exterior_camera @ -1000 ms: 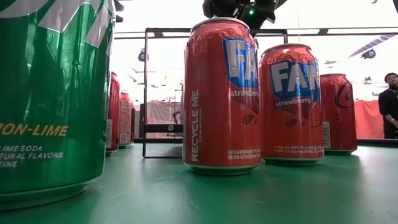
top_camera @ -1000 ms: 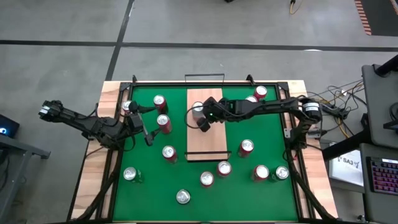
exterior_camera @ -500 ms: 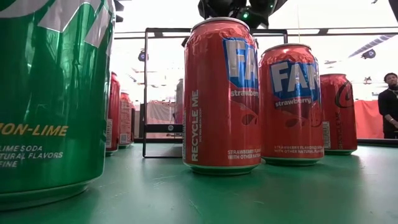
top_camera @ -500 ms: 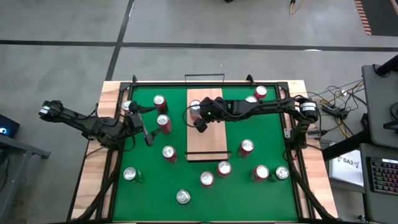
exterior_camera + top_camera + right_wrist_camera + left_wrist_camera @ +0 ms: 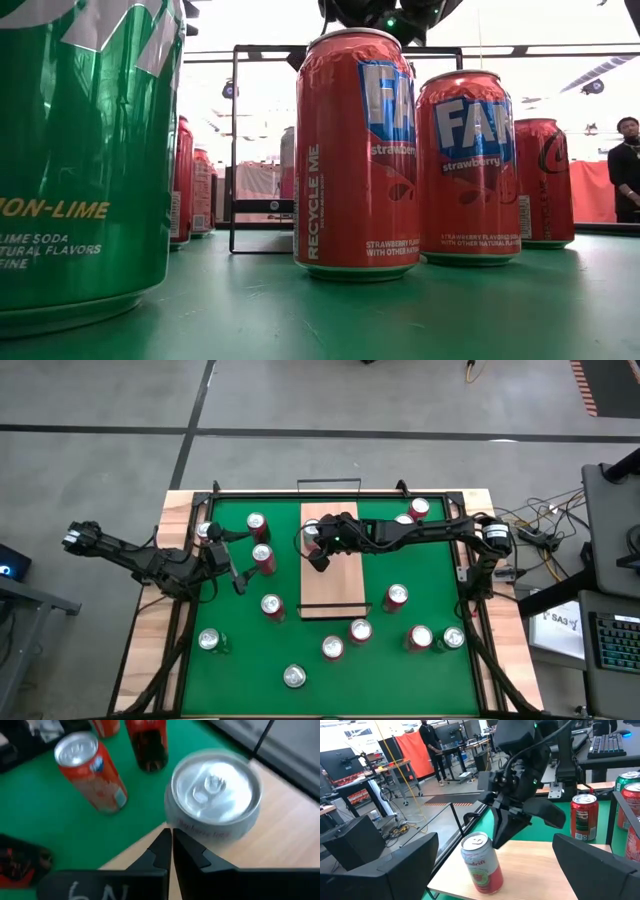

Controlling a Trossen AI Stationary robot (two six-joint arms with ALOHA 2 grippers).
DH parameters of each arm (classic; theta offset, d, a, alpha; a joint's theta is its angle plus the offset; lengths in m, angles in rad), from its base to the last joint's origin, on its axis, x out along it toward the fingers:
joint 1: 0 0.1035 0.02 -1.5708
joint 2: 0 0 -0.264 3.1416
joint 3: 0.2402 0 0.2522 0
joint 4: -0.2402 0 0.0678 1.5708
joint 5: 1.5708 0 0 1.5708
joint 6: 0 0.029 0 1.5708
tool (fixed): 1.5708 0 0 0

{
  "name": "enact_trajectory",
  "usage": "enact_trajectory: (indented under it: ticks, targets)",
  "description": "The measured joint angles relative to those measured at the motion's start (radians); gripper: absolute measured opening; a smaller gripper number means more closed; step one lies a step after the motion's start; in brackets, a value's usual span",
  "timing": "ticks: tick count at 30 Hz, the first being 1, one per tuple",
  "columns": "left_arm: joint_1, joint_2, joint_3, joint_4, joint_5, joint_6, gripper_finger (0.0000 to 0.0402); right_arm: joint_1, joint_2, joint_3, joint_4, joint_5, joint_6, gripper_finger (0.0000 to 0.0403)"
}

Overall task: Place canned beverage on shelf
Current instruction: Put the white and pink soda can on the shelf

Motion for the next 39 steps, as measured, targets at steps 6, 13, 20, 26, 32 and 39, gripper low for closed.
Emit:
enact_trajectory:
  ticks: [6,13,20,26,32,39]
  targets:
    - [0.0,0.0,0.0,0.0,0.0,0.0,0.0377,-0.017,0.0,0.0,0.013,-0.016,-0.019,0.0009]
    - [0.0,0.0,0.0,0.0,0.0,0.003,0.0377,-0.014,0.006,0.0,0.013,-0.021,-0.026,0.0009]
    - [0.0,0.0,0.0,0.0,0.0,0.003,0.0377,-0.048,0.006,0.0,0.022,-0.017,-0.05,0.0009]
    - [0.0,0.0,0.0,-0.001,0.0,0.003,0.0377,-0.06,0.006,0.0,0.012,-0.021,-0.06,0.0009]
    - [0.0,0.007,0.0,-0.002,0.0,-0.016,0.0377,-0.01,-0.049,-0.002,-0.074,-0.04,-0.065,0.0009]
    - [0.0,0.064,0.006,0.0,0.053,-0.088,0.0377,0.1,-0.167,-0.005,-0.191,0.027,-0.123,0.0009]
